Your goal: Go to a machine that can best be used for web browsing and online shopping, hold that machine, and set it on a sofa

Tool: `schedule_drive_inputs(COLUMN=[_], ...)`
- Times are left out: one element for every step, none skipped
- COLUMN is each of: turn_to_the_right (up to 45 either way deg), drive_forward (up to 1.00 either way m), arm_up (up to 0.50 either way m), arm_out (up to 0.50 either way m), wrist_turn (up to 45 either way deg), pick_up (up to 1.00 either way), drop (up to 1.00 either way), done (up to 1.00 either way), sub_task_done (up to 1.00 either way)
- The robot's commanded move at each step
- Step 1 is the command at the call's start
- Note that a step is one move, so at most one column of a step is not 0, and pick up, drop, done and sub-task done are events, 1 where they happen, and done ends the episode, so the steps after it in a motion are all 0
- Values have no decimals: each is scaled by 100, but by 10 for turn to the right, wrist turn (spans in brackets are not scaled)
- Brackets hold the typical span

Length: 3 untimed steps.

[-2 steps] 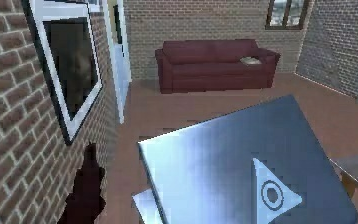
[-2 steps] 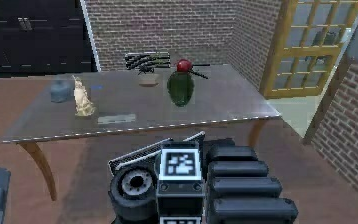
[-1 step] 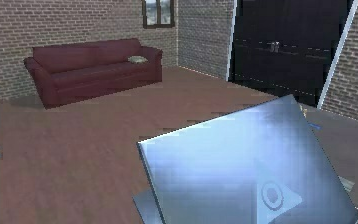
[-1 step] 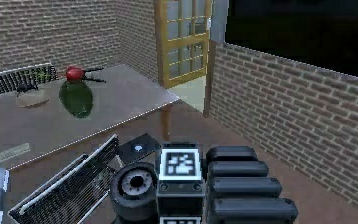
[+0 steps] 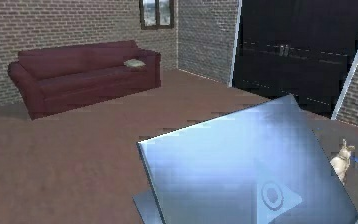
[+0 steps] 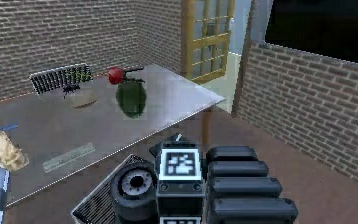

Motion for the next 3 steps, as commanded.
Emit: schedule_drive_inputs(turn_to_the_right=[-150,0,-30], drive_forward=[0,100,0], arm_up=[0,0,0], arm_out=[0,0,0], wrist_turn=[0,0,0], pick_up=[0,0,0], drop=[0,0,0], done=[0,0,0], sub_task_done=[0,0,0])
